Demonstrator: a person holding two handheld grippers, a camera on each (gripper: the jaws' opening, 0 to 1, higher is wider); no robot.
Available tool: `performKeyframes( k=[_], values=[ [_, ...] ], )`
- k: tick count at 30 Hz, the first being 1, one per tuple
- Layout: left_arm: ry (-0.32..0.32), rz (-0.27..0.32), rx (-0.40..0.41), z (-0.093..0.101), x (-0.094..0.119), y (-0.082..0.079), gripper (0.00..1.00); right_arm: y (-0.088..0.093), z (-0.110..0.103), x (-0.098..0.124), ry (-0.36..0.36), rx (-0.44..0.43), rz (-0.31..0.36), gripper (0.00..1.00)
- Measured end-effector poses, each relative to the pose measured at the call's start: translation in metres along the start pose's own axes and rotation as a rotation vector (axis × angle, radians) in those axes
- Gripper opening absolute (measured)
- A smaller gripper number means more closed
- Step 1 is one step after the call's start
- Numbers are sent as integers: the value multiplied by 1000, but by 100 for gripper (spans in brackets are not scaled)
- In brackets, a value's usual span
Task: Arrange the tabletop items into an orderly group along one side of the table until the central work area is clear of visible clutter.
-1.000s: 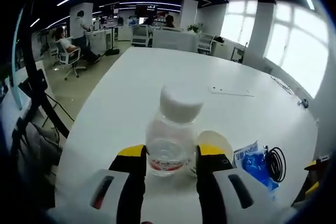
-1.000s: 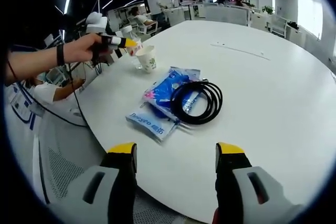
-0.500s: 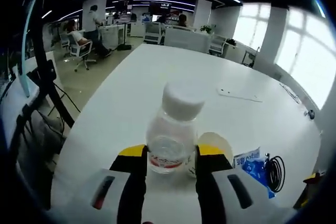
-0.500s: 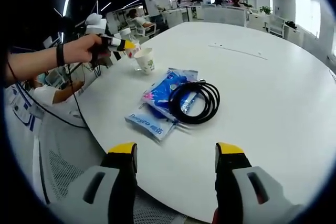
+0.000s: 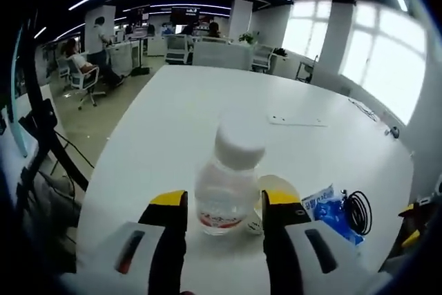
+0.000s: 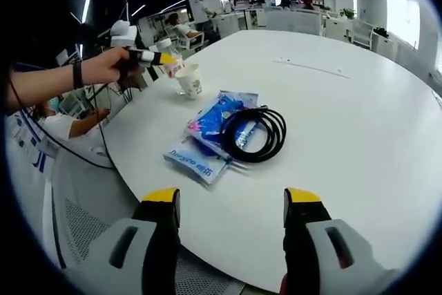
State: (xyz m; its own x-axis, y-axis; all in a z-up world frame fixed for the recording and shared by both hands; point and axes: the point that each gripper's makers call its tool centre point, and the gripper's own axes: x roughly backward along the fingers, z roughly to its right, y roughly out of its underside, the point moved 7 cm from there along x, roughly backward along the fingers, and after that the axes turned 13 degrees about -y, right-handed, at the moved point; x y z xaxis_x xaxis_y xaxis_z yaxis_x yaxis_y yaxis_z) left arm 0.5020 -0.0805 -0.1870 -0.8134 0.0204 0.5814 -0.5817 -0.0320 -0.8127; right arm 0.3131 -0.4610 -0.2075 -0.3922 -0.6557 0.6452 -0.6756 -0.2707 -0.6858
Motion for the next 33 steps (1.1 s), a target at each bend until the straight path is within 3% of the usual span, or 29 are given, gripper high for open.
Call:
performKeyframes(
  k=[3, 9, 12, 18, 33],
  values=[
    [27, 4, -4, -3, -3, -2, 48, 0, -1, -1, -3, 2, -3, 60],
    [83, -4, -44, 1, -6, 2, 45, 0, -2, -2, -4, 5, -6, 60],
    [88, 0, -57, 1, -7, 2, 37, 0, -2, -1, -2, 5, -8, 60],
    [86, 6, -52, 2, -8, 1, 37, -1, -2, 0, 1, 6, -9, 60],
    [-106, -21, 59, 12, -1, 3, 36, -6, 0, -3, -3, 7, -4, 59]
  ],
)
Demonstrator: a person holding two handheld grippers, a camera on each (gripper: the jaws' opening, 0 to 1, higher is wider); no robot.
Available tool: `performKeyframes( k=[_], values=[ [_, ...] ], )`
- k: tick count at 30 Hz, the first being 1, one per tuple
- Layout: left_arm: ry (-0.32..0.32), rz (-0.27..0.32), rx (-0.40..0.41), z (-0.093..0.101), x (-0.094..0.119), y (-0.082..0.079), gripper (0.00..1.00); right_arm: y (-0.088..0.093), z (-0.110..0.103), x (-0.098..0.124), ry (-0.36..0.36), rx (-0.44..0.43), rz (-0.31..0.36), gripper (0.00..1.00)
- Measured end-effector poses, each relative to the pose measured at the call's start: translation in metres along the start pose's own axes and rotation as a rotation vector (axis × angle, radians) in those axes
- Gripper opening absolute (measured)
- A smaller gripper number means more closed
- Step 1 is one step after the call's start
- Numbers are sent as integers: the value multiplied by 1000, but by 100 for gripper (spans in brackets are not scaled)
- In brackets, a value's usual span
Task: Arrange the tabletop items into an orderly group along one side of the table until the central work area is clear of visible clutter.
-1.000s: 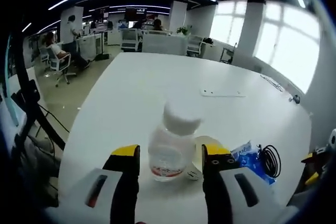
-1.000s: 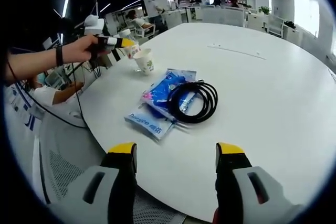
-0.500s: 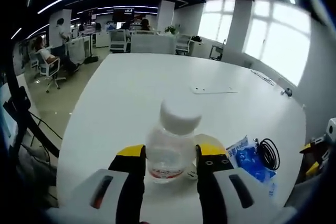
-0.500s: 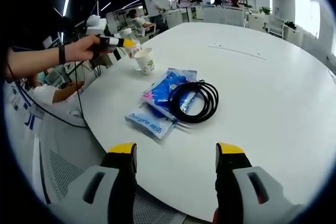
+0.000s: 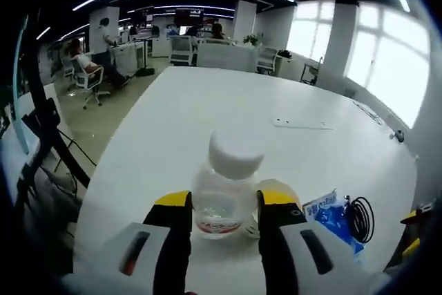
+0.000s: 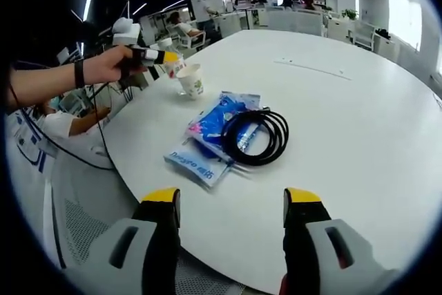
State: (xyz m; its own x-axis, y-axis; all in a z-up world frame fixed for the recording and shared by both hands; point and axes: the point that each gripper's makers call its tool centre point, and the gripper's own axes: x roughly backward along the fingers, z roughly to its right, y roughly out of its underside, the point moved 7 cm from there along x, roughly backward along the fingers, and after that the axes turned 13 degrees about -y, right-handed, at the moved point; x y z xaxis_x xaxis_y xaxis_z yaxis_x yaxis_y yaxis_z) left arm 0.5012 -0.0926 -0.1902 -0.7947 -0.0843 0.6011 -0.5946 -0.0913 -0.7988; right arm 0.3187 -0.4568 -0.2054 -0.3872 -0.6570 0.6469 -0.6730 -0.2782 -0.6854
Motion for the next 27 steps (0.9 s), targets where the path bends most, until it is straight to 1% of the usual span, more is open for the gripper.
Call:
performKeyframes(
  k=[4, 7, 11, 14, 18, 20, 23, 27],
  values=[
    [-25, -4, 13, 1, 1, 0, 36, 0, 1, 1, 0, 3, -1, 59],
    [-25, -6, 16, 0, 0, 0, 37, 1, 2, 2, 2, 0, 3, 60],
    [-2, -9, 14, -2, 0, 0, 37, 3, 3, 2, 0, -2, 3, 60],
    [14, 2, 41, -4, 5, 0, 37, 4, 2, 2, -4, -4, 4, 60],
    [20, 32, 29, -4, 12, -5, 36, 5, 1, 3, -4, -8, 11, 60],
    [21, 33, 29, -6, 14, -6, 36, 5, 2, 3, -3, -8, 12, 60],
    [27, 26, 38, -7, 19, -2, 37, 4, 2, 3, -2, -10, 18, 60],
    [63, 22, 50, -5, 30, 4, 39, 3, 3, 5, 1, -14, 30, 60]
  ],
)
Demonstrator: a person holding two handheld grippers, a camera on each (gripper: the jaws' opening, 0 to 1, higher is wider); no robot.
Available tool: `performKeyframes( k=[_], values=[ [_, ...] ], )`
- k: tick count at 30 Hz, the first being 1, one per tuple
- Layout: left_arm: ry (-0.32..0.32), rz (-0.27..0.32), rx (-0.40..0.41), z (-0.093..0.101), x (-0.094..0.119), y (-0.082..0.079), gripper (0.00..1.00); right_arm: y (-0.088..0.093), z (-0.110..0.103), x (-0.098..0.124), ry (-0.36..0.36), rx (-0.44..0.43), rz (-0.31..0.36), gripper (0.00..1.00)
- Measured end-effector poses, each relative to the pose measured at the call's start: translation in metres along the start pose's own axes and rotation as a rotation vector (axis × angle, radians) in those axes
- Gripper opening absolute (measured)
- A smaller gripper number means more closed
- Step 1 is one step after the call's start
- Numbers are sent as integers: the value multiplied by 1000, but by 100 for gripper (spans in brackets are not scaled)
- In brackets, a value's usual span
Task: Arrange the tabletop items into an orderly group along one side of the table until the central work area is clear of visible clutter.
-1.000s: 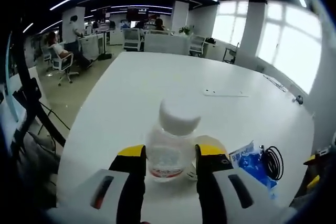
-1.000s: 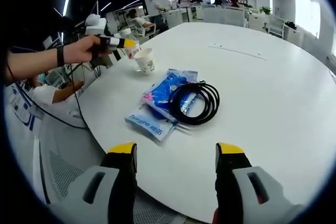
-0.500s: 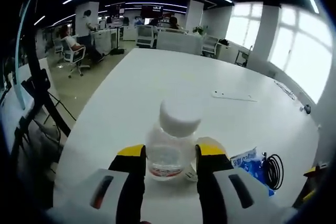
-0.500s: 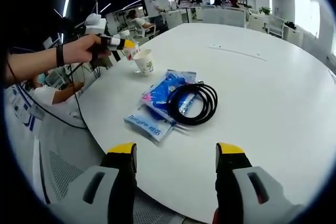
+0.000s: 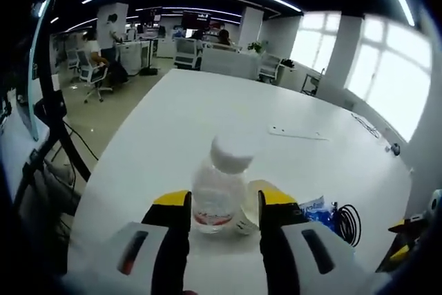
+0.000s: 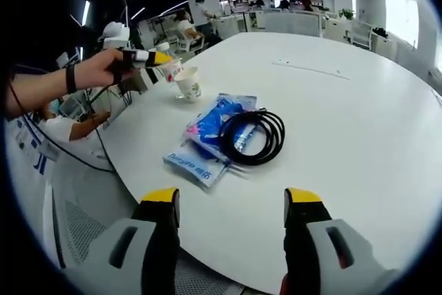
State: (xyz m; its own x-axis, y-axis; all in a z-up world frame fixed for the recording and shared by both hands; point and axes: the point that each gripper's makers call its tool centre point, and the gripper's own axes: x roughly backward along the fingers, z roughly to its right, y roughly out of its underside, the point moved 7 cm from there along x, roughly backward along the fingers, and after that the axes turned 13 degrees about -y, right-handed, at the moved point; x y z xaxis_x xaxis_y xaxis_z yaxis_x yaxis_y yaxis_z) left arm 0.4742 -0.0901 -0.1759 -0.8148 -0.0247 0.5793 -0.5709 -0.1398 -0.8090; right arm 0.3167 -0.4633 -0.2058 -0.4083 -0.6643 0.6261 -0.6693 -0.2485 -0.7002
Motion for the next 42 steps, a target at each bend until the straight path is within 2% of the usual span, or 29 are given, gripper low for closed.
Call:
performKeyframes(
  k=[8, 16, 20, 32, 42],
  values=[
    [-6, -17, -9, -8, 22, 14, 41, 4, 2, 2, 1, -10, 13, 61],
    [-9, -59, -18, -14, 45, 36, 41, 7, 5, 4, -3, -16, 19, 61],
    [9, -77, -19, -10, 56, 49, 40, 9, 8, 5, -11, -29, 25, 62],
    [56, -146, -13, 9, 82, 89, 47, 16, 16, 1, -36, -54, 9, 63],
    [98, -178, -14, 20, 88, 109, 49, 15, 21, -4, -54, -58, -3, 64]
  ],
)
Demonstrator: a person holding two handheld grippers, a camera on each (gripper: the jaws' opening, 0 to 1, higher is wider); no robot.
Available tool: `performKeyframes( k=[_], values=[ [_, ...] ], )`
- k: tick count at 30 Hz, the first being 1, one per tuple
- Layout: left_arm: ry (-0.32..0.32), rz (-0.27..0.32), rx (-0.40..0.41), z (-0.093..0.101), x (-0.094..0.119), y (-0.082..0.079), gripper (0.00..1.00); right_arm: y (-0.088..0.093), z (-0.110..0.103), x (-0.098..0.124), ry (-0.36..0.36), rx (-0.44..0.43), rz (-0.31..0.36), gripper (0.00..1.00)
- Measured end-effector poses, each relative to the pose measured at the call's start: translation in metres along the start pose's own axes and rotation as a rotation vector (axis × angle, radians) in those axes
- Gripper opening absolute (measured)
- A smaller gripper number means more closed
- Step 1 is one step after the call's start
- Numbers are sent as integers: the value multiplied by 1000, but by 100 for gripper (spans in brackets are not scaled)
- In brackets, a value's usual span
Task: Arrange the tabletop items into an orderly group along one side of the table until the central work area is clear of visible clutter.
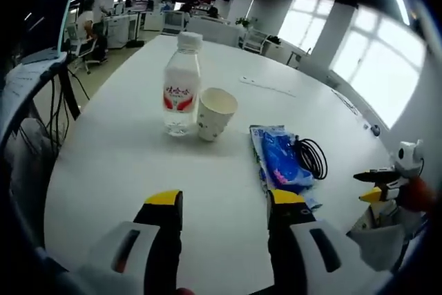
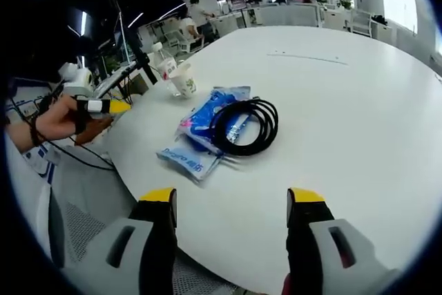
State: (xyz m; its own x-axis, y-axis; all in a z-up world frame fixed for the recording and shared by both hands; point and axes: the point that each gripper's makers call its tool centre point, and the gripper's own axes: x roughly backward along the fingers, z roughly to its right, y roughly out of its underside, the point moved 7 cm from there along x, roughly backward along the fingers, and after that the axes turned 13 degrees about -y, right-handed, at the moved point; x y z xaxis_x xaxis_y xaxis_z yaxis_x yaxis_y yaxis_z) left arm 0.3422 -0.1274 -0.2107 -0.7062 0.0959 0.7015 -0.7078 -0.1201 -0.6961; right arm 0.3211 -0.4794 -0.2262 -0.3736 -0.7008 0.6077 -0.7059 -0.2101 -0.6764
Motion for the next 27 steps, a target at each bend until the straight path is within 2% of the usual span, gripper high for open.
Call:
performKeyframes(
  k=[12, 23, 27],
  values=[
    [66, -14, -38, 23, 9, 15, 50, -5, 4, -6, -17, 2, -3, 64],
    [84, -16, -43, 29, 13, 17, 50, -9, 14, -10, -14, -26, 16, 61],
    [67, -14, -44, 28, 14, 18, 50, -13, 21, -14, -11, -43, 32, 60]
  ],
)
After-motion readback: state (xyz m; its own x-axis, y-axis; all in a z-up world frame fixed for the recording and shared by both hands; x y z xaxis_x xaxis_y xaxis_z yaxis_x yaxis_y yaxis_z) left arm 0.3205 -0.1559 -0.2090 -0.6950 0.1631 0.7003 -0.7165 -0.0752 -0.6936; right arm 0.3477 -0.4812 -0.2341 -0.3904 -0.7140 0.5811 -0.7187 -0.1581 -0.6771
